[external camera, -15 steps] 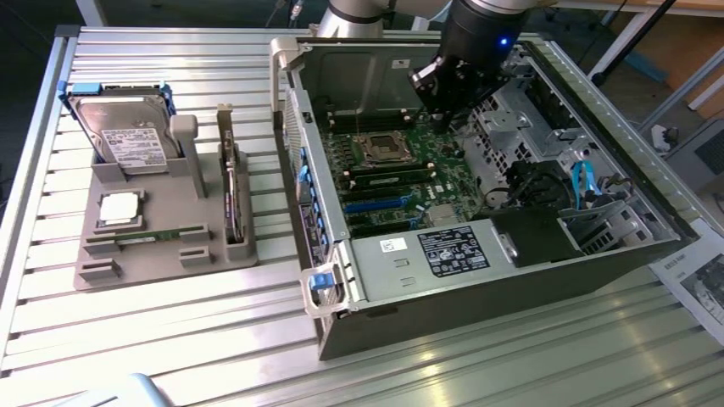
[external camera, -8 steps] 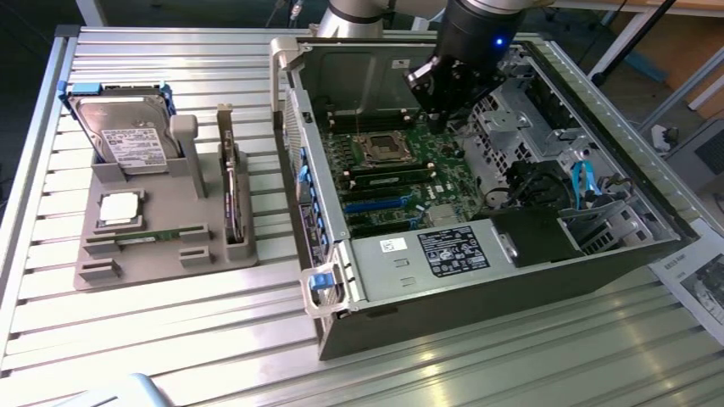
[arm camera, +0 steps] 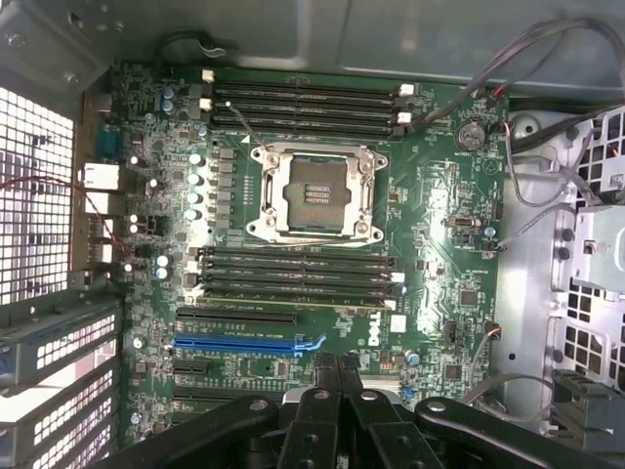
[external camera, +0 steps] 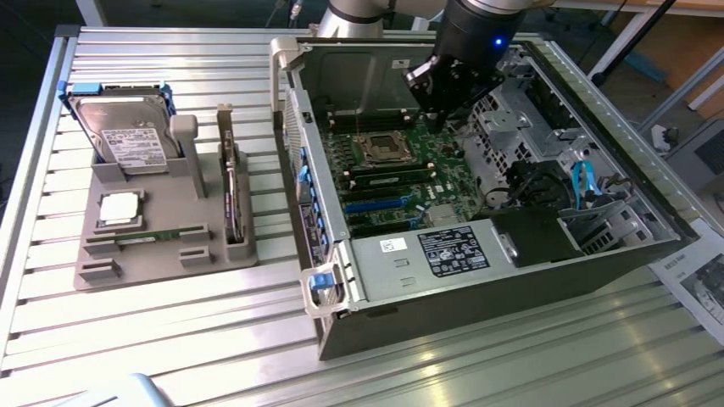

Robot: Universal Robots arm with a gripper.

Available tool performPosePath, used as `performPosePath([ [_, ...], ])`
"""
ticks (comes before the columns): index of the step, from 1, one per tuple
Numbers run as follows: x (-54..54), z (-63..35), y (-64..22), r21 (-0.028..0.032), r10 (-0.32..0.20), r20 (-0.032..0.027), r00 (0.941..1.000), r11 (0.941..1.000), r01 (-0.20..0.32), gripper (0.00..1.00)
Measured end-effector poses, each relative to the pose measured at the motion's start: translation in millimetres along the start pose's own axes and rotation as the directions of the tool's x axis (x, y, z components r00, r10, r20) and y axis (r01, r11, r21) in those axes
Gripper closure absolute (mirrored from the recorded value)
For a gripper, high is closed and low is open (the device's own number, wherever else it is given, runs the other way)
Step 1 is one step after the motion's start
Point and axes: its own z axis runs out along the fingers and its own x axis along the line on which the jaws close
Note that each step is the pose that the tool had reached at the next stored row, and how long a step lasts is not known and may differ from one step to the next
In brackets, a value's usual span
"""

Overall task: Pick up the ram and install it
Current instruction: 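Press down the ram until it locks into place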

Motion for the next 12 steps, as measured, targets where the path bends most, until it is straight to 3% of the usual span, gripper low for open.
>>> performPosePath([
  [7,0.0,0.0,0.0,-0.0003,0.000,-0.0061,1.0000,1.0000,0.000,0.90],
  [12,0.0,0.0,0.0,-0.0004,0.000,-0.0063,1.0000,1.0000,0.000,0.90],
])
